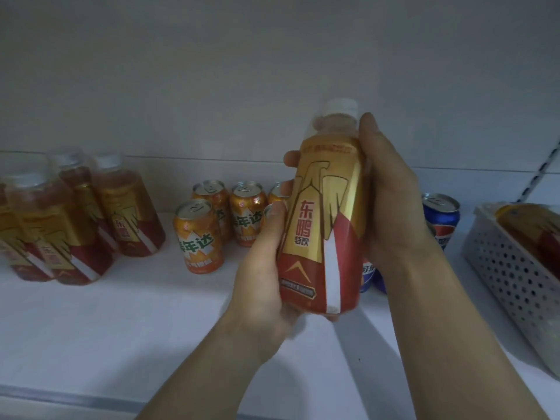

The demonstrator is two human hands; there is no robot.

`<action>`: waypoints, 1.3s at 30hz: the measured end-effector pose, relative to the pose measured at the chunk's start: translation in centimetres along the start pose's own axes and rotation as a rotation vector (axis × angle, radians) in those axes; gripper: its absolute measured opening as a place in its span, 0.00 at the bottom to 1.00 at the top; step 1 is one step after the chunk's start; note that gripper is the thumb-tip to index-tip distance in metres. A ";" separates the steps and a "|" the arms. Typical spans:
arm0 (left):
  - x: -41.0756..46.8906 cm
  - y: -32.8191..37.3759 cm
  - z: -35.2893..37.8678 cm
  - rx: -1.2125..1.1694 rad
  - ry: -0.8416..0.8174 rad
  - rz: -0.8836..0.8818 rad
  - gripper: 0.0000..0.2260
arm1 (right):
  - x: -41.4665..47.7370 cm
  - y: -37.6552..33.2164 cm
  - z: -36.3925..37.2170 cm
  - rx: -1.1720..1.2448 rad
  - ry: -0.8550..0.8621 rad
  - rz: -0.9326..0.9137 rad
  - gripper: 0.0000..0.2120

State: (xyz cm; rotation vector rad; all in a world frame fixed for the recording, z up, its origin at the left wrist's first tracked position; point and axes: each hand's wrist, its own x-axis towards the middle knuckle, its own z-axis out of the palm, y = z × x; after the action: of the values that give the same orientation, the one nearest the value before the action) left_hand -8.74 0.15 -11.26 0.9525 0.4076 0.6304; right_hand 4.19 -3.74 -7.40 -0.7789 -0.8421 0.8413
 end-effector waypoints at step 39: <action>0.2 -0.2 -1.0 0.236 0.020 0.257 0.16 | 0.8 0.6 1.3 -0.225 0.121 -0.089 0.20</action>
State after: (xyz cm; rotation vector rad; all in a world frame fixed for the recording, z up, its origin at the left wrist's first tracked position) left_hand -9.13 0.78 -11.92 1.2363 0.3855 0.8379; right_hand 3.17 -2.47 -7.04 -0.9730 -0.8658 0.6208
